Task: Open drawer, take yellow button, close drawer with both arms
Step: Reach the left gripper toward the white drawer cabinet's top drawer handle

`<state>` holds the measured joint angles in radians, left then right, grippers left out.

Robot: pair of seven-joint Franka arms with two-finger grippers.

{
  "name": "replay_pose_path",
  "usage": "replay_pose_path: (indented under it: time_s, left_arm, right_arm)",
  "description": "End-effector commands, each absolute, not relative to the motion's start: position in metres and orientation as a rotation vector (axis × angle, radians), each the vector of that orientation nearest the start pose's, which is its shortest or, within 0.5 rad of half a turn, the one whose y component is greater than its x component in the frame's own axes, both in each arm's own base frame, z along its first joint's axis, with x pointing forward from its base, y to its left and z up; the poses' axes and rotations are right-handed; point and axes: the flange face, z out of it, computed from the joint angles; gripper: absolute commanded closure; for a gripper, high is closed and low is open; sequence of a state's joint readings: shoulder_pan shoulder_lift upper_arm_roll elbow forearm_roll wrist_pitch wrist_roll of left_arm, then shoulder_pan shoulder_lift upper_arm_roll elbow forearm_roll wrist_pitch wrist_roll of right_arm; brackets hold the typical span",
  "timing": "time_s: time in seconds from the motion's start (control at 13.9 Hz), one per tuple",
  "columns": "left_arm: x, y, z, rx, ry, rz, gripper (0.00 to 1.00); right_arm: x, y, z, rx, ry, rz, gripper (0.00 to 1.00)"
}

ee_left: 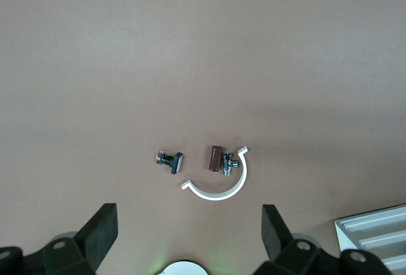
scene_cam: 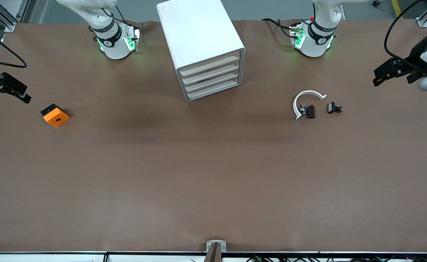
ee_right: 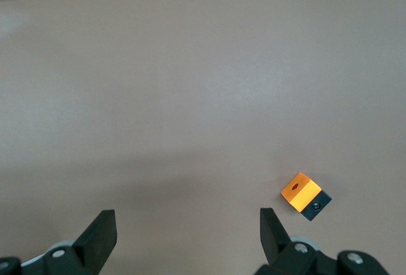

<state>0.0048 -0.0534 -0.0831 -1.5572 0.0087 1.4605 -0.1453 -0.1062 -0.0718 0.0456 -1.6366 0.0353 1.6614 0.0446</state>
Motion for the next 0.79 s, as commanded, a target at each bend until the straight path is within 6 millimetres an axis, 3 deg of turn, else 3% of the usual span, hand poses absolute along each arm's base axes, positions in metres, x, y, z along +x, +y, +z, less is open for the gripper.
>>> replay_pose_path:
  time_s: [0.0, 0.36, 0.65, 0.72]
  left_arm:
    - [0.528, -0.039, 0.653, -3.114, -0.106, 0.073, 0.00]
    - [0.546, -0.044, 0.627, -3.114, -0.081, 0.142, 0.00]
    - [0.574, -0.058, 0.565, -3.110, -0.071, 0.314, 0.00]
    - [0.580, -0.073, 0.546, -3.102, -0.068, 0.362, 0.00]
  right_arm:
    - [0.541, -0.032, 0.644, -3.115, 0.157, -0.149, 0.00]
    - [0.541, -0.030, 0.644, -3.114, 0.161, -0.149, 0.00]
    - [0.541, -0.033, 0.645, -3.116, 0.164, -0.154, 0.00]
    - [0.541, -0.034, 0.645, -3.116, 0.164, -0.154, 0.00]
